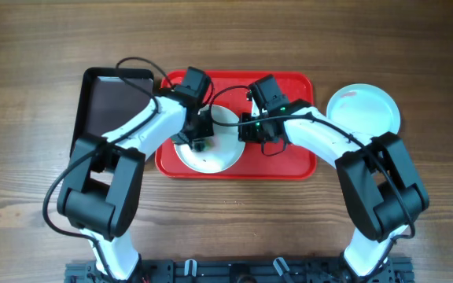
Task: Clean dirty plates on tray and stack at the side
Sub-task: 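Scrub the white plate with the sponge while the right gripper pins it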
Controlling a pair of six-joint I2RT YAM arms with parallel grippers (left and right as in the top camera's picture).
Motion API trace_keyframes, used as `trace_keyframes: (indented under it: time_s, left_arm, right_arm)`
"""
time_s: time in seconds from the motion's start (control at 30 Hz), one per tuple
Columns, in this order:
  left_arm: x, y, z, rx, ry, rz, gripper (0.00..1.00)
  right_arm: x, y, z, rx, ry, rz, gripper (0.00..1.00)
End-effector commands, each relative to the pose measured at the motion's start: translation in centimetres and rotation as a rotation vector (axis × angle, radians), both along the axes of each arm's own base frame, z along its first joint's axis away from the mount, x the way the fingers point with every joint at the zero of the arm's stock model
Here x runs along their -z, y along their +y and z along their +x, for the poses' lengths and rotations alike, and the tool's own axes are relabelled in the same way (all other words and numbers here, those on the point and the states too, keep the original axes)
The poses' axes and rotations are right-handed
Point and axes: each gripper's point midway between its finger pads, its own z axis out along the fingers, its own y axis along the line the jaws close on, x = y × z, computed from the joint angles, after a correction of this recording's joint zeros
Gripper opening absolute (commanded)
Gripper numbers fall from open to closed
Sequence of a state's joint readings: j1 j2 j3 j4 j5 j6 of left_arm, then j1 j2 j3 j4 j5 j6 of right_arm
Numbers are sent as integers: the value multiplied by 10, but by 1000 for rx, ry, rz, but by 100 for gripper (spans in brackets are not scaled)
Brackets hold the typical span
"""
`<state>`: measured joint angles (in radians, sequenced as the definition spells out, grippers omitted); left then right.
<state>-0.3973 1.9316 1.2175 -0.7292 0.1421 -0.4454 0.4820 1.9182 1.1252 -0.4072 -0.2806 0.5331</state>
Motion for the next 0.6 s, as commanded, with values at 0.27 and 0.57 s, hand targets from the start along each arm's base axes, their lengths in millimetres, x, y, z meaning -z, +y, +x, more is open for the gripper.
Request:
trace_keyframes:
  time_s: [0.27, 0.57]
  left_arm:
    - [10, -31, -35, 164, 136, -226, 4]
    - [9, -38, 18, 111, -87, -197, 4]
  right_arm:
    - [26, 12, -13, -37, 132, 139, 4]
    - [26, 12, -12, -39, 130, 140, 4]
